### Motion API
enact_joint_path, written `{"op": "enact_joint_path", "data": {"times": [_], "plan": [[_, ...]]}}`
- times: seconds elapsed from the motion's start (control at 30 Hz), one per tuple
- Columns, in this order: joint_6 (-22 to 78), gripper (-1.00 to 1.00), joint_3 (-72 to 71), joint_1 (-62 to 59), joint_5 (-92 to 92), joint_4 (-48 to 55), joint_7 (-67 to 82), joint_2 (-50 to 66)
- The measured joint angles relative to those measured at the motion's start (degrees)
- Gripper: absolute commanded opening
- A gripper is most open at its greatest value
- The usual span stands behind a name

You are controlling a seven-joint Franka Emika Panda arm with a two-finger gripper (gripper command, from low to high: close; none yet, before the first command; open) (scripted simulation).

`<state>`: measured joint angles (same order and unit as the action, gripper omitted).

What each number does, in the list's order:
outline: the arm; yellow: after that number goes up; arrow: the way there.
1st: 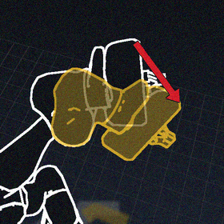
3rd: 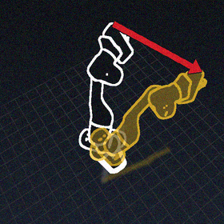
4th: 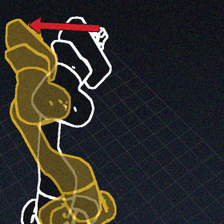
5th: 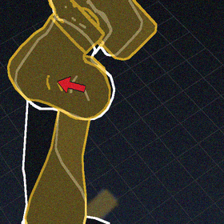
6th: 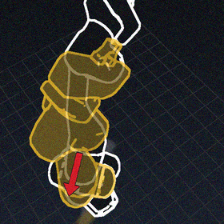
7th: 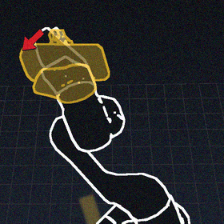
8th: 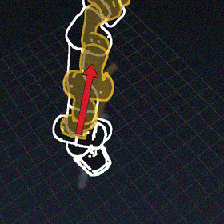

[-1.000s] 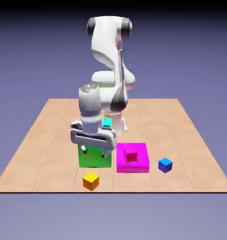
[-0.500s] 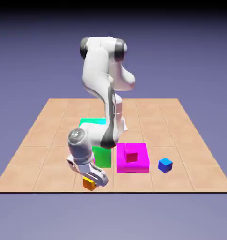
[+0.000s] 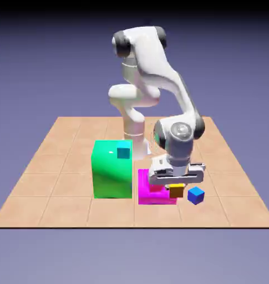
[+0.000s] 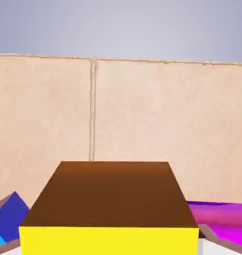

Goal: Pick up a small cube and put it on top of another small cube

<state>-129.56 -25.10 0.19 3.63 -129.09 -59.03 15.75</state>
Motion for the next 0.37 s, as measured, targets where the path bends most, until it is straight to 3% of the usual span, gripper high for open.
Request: {"op": "enact_joint_path", "data": {"times": [0.13,0.23,0.27,0.37], "plan": [[0.6,-1.00,-5.6,2.2,2.6,-1.6,0.6,-1.7],[-6.7,-1.00,-2.7,4.4,7.1,-3.4,-2.4,4.5],[-8.7,1.00,-1.9,5.0,8.3,-3.9,-3.3,6.2],[-6.3,1.00,-2.8,4.3,7.0,-3.3,-2.4,4.1]]}}
